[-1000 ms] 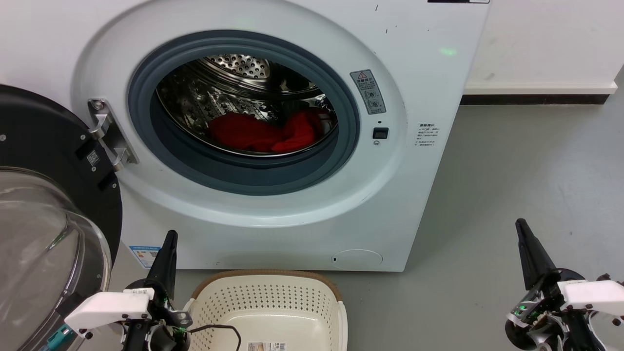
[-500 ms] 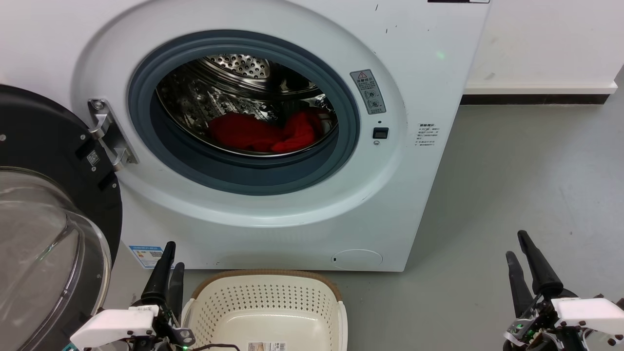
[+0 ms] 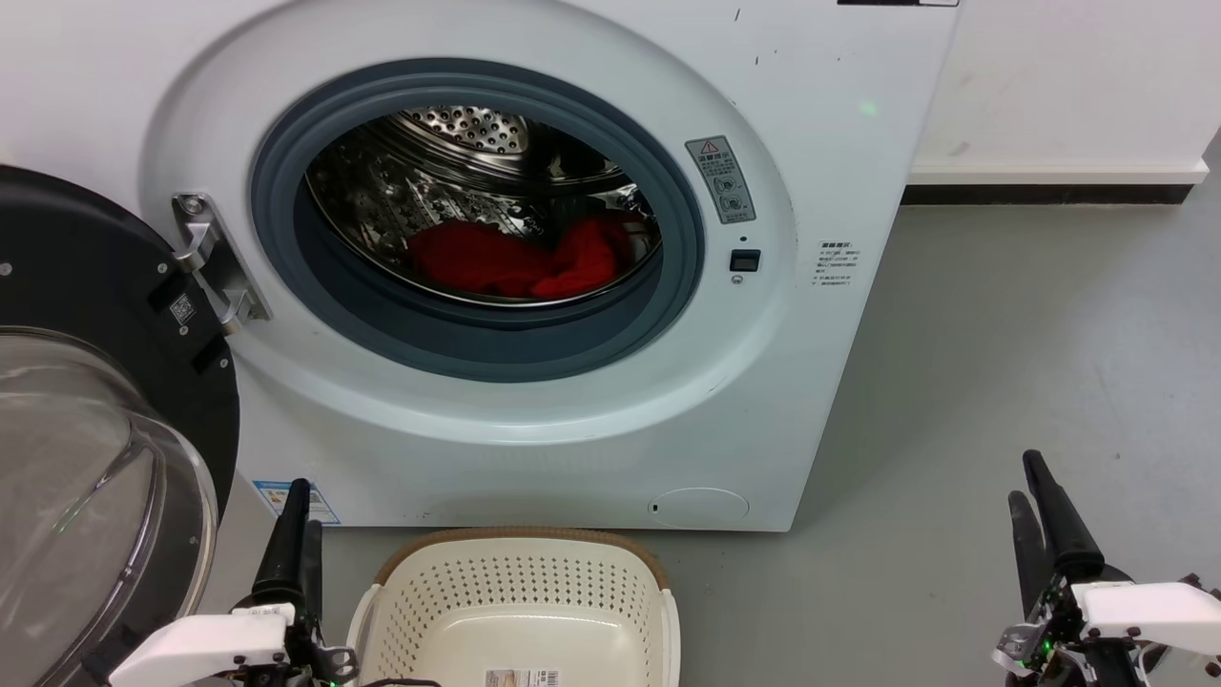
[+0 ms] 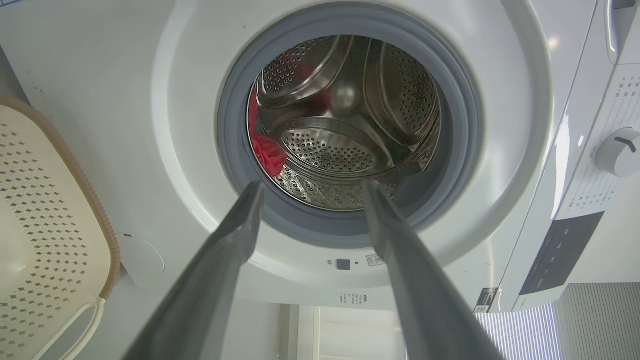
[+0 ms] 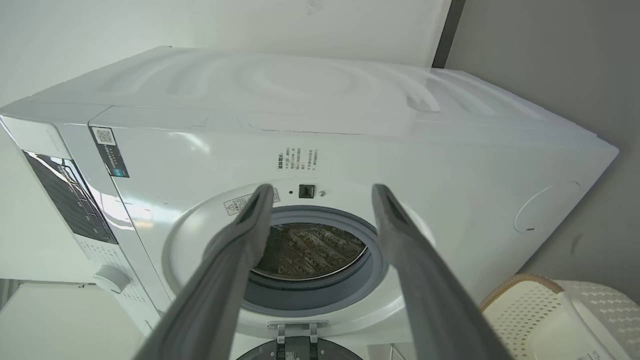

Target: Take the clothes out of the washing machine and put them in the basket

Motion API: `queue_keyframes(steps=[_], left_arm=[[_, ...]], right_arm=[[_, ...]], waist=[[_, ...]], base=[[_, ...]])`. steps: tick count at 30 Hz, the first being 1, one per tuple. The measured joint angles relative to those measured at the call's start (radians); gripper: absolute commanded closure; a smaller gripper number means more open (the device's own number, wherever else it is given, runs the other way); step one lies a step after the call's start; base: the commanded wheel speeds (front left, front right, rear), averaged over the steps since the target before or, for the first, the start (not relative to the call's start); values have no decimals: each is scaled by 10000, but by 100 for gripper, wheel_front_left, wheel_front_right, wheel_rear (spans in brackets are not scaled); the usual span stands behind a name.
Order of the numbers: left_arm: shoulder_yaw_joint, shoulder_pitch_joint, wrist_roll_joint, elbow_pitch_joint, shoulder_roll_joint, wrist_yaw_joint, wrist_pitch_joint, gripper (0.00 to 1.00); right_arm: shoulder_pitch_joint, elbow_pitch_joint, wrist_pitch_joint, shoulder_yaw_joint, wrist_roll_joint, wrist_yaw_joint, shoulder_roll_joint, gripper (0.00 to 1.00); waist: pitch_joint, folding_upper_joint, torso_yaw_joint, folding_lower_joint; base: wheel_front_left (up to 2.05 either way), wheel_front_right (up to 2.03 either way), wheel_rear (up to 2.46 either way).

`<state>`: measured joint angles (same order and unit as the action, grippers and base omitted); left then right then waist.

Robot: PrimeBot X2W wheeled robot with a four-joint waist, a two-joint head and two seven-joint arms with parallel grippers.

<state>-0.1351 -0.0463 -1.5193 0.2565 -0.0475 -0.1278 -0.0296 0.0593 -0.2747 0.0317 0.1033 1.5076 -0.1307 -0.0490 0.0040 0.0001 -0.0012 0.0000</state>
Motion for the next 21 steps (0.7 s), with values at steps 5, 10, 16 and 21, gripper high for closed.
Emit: queue_keyframes(steps=[5, 10, 16, 21], left_arm=[[-213, 1, 640, -23, 2, 0, 215, 0], [-604, 10, 1419, -67, 4, 0, 422, 0], [-1026, 11, 2755, -604, -2, 96, 637, 0], [-968, 12, 3701, -1275, 0, 316, 819, 0]], right_arm=[[1, -44, -232, 311, -1254, 0, 12, 0], [17, -8, -418, 508, -2589, 0, 17, 0], [29, 545, -637, 545, -4456, 0, 19, 0], [27, 1300, -834, 393, -6100, 0, 17, 0]], waist=[[-10, 0, -2, 0], [-23, 0, -8, 0], [-8, 0, -20, 0], [11, 0, -21, 0]], base=[[0, 0, 0], [0, 0, 0], [0, 0, 0], [0, 0, 0]])
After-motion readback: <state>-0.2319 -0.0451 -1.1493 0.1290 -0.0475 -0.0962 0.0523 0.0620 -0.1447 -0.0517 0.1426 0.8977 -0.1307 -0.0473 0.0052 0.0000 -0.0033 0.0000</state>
